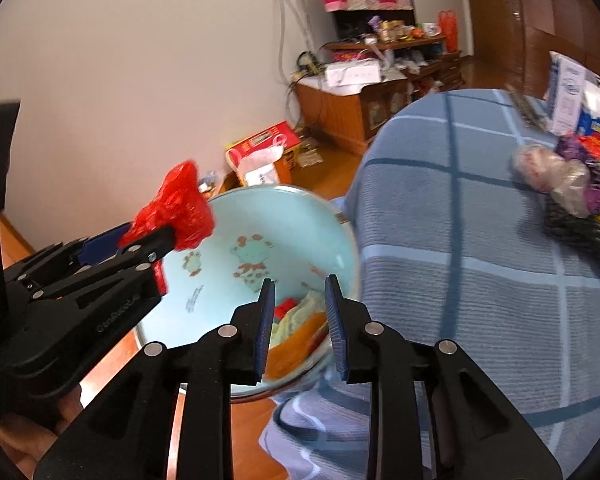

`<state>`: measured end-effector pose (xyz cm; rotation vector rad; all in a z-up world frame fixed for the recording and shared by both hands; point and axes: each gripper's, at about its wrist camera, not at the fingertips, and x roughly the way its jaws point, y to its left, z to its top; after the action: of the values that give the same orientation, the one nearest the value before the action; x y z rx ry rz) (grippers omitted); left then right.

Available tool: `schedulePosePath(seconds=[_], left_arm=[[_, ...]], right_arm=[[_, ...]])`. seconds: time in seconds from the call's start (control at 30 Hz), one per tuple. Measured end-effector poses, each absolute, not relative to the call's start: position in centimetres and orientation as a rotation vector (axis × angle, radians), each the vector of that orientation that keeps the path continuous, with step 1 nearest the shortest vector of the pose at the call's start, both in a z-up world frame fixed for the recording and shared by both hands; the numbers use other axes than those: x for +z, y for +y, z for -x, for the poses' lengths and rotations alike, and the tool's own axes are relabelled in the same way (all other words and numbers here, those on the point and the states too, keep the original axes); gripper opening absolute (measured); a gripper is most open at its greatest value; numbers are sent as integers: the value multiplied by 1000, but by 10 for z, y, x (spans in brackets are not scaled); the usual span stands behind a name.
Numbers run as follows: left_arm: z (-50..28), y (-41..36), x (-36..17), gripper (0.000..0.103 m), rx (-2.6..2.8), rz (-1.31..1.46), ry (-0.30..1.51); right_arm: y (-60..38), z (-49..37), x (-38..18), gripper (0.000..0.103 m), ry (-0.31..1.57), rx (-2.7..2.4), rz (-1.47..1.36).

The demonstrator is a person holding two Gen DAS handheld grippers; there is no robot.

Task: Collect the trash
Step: 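Open both tools over the light-blue bowl to drop the bag and wrapper, then move both open tools back to the trash pile on the table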

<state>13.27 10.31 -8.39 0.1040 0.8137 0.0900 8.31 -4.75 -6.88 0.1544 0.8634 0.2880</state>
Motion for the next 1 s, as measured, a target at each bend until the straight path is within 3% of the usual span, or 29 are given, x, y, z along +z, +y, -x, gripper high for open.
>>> schedulePosePath(seconds=[0.13,0.2,0.37,0.67,1.0], left_arm=[[-128,101,-80,60,95,-100,797],[-126,99,-75,73,107,-101,780],[-120,92,-67,88,119,-113,755],[-112,74,-55,97,103,-124,735],[-103,40,-47,97,45,-146,726]], right_arm=[[-66,-76,-58,32,821,242,-187],[-75,-72,-51,50,787,219,-199],[-95,-59,-35,86,692,145,-196],[-138,-48,-22,92,665,49,-196],[-189,-28,-19,92,659,-50,-278]])
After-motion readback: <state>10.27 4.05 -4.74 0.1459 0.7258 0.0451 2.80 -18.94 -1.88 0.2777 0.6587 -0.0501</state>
